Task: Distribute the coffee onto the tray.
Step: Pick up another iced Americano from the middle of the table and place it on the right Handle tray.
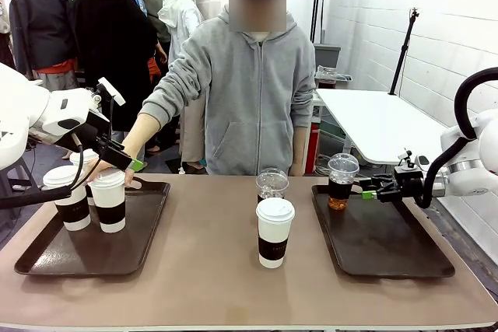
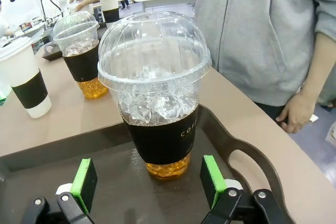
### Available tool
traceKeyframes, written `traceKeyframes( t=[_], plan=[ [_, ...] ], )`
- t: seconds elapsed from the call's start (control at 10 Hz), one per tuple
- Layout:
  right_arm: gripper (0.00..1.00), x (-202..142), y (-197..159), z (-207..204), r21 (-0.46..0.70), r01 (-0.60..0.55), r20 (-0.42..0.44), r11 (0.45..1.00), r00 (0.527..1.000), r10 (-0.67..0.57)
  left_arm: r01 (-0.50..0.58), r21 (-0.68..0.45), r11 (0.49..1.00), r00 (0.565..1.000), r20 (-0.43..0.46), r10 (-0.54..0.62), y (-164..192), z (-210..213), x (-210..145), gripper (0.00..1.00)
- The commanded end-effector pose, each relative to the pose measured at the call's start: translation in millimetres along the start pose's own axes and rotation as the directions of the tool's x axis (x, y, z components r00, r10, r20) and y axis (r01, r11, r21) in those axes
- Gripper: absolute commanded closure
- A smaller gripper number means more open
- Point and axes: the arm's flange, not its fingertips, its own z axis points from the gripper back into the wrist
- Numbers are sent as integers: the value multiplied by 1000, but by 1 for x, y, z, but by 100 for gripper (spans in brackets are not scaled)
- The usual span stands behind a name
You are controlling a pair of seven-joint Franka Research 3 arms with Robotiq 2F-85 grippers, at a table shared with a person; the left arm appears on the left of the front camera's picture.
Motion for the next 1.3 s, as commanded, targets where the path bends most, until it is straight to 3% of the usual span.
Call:
traceKeyframes(
  t=[0.0, 0.7, 1.2],
  plan=[
    [0, 2, -3, -1, 8, -6, 4, 1000, 1000, 6, 3, -5, 1000, 1000, 4, -3, 3, -1, -2, 0],
    [0, 10, 34, -2, 16, 27, -15, 1000, 1000, -27, 3, -5, 1000, 1000, 4, -3, 3, -1, -2, 0],
    [0, 16, 62, -4, 31, 49, -85, 998, 995, -46, 3, -5, 1000, 1000, 4, -3, 3, -1, -2, 0]
  ],
)
